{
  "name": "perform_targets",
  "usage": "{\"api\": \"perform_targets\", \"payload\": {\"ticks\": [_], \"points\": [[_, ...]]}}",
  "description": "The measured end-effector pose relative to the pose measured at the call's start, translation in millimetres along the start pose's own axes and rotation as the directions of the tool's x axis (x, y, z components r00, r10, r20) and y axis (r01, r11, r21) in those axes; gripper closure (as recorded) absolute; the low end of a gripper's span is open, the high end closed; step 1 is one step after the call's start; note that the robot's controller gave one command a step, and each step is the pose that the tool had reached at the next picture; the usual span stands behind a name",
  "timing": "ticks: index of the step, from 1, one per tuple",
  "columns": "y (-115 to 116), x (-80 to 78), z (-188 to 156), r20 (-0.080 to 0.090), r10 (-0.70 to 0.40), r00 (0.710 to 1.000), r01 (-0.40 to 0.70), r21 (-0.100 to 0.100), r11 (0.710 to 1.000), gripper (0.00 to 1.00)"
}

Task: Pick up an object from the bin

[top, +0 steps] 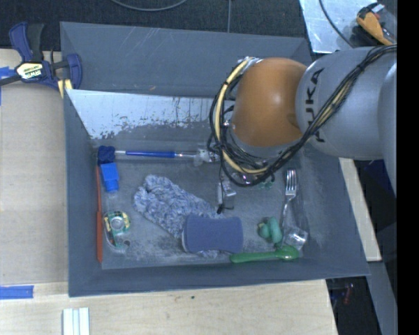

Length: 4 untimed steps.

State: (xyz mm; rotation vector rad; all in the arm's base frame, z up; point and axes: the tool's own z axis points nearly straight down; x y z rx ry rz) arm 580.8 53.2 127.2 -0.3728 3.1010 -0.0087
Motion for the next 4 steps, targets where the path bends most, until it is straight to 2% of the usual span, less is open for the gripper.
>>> {"api": "perform_targets", "payload": {"ticks": [1, 2, 3, 4], "points": [[101, 3.1, 26, -0.011, -0.188, 0.982, 0.188, -0.008, 0.982, 0.00], [83, -3.6, 55, 0.001, -0.381, 0.925, 0.381, 0.001, 0.925, 0.00], [72, 12.9, 54, -0.006, -0.176, 0.984, 0.176, -0.005, 0.984, 1.00], [72, 12.9, 54, -0.006, -0.176, 0.984, 0.176, -0.005, 0.984, 1.00]]}}
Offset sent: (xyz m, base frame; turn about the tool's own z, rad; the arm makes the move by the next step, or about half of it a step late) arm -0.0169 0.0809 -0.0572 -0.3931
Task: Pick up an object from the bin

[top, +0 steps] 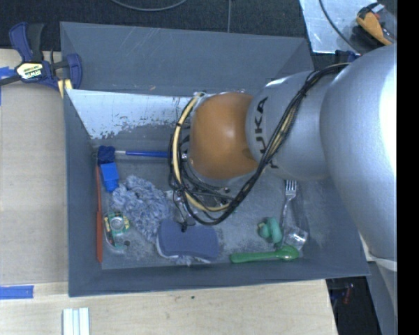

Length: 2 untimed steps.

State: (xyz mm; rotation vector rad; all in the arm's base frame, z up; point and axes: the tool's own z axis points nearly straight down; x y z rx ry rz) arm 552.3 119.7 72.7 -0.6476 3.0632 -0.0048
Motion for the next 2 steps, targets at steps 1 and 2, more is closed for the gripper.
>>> {"api": "perform_targets", "payload": {"ticks": [1, 2], "points": [[0, 0.3, -16, 0.001, 0.000, 1.000, 0.000, 0.000, 1.000, 1.00], [0, 0.0, -34, 0.003, 0.000, 1.000, 0.000, 0.000, 1.000, 1.00]]}}
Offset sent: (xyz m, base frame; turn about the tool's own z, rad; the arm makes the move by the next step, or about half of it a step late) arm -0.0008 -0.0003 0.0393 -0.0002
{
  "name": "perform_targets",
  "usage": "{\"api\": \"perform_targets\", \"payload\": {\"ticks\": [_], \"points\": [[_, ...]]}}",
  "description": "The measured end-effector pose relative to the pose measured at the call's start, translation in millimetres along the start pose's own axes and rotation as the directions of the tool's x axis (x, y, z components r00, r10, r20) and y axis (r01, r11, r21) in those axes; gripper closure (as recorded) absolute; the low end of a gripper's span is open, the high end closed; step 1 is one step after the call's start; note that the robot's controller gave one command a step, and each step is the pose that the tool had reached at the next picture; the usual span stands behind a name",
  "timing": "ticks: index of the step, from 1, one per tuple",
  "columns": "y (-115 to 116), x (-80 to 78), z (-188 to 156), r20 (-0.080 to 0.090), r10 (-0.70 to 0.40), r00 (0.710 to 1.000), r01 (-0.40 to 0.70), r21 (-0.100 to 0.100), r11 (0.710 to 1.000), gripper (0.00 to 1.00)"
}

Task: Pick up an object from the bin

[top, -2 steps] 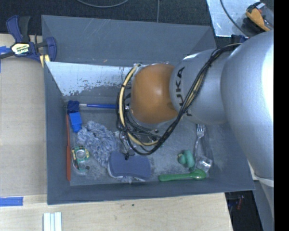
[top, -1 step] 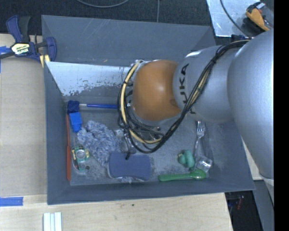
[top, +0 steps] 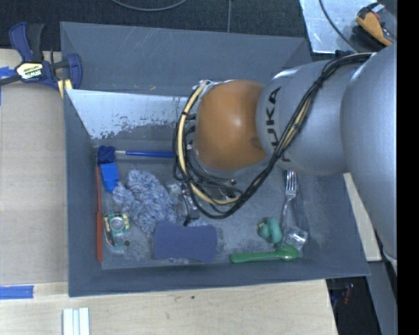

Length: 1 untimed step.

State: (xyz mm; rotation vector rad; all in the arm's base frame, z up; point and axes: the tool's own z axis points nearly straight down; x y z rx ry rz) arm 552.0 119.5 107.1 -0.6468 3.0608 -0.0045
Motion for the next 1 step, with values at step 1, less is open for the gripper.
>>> {"api": "perform_targets", "payload": {"ticks": [1], "points": [[0.0, 0.0, -22.0, -0.001, 0.001, 1.000, -0.001, 0.000, 1.000, 1.00]]}}
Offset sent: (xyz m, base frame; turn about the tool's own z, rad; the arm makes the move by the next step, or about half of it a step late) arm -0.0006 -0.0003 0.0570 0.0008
